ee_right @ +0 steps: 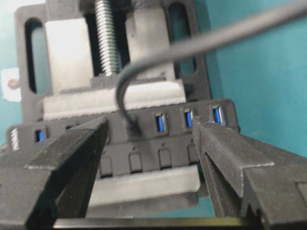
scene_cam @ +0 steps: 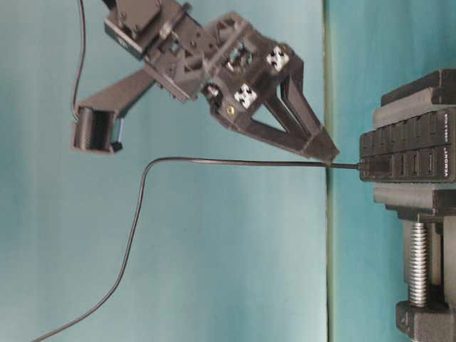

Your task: Insert the USB into the center port of the fixed hub

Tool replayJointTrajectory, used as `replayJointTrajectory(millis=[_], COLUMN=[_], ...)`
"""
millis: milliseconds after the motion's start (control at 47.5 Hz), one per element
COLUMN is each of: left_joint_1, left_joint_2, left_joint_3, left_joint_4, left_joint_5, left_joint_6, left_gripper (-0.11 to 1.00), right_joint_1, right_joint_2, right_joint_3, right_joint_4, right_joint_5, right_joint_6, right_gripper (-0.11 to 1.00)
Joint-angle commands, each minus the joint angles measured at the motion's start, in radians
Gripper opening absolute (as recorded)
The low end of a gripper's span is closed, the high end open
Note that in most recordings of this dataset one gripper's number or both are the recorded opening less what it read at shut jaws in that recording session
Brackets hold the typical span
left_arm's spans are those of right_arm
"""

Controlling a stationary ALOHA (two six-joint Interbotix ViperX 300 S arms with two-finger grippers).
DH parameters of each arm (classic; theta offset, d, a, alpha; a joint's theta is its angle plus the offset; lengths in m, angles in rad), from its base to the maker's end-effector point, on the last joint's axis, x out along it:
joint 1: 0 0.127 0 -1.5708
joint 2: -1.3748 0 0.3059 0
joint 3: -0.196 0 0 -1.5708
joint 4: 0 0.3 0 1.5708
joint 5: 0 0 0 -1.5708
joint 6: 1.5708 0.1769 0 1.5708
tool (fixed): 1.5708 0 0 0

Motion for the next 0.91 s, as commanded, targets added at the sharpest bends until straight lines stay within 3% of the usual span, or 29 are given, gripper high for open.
replayJointTrajectory(millis=[0, 885], left_joint_1=[0.0, 0.003], left_joint_2=[0.005, 0.005], left_joint_3=[-0.012, -0.012], left_joint_4=[0.0, 0.0], left_joint_5=[-0.005, -0.005], left_joint_6=[-0.002, -0.003], left_gripper=[0.0, 0.0], right_joint_1=[0.011, 0.025], right_joint_2=[-0.043, -0.201], right_joint_3=[-0.002, 0.118], right_joint_4=[0.0, 0.0], right_joint_5=[-0.008, -0.04], right_joint_6=[0.011, 0.011], right_gripper=[0.78, 0.78])
